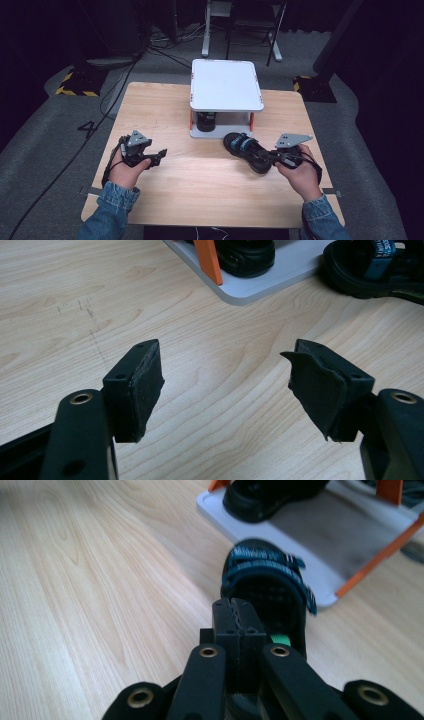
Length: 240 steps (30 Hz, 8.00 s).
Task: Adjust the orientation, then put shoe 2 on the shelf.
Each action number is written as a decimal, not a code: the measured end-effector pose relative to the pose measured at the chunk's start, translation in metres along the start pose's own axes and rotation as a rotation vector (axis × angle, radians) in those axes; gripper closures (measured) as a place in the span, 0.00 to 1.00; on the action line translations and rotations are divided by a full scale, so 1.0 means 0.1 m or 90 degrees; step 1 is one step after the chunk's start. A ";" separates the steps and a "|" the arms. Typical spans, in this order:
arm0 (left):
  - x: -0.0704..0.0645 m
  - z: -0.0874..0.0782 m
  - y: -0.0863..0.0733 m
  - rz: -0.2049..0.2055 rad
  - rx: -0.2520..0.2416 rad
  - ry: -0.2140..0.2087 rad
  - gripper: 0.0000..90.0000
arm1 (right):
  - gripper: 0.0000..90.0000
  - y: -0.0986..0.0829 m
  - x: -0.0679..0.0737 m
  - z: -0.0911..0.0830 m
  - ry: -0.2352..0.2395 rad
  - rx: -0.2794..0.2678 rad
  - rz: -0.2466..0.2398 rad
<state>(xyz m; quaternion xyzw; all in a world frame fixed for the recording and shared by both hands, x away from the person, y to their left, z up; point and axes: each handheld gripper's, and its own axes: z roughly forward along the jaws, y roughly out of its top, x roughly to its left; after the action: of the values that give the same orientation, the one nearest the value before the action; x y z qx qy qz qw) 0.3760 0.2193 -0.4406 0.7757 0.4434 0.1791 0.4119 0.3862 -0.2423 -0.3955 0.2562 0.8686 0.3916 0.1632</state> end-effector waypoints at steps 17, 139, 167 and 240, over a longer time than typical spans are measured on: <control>0.02 -0.05 -0.04 -0.006 0.001 0.008 0.33 | 0.95 -0.13 -0.15 0.12 -0.015 0.042 0.053; 0.05 -0.05 -0.08 -0.008 0.006 0.007 0.33 | 0.27 -0.14 0.12 1.20 -0.107 -0.017 0.184; 0.12 -0.22 -0.26 -0.031 0.006 0.036 0.33 | 0.33 0.26 -0.46 1.83 -0.167 -0.023 0.127; 0.69 -0.14 -0.48 0.005 0.120 0.110 0.19 | 0.18 -1.35 -1.07 -0.11 -0.154 0.005 0.241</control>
<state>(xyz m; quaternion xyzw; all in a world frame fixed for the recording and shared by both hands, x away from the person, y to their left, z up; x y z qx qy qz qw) 0.3793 0.2965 -0.4765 0.7946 0.4887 0.2043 0.2966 0.4254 -0.3858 -0.4831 0.4603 0.7809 0.3780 0.1885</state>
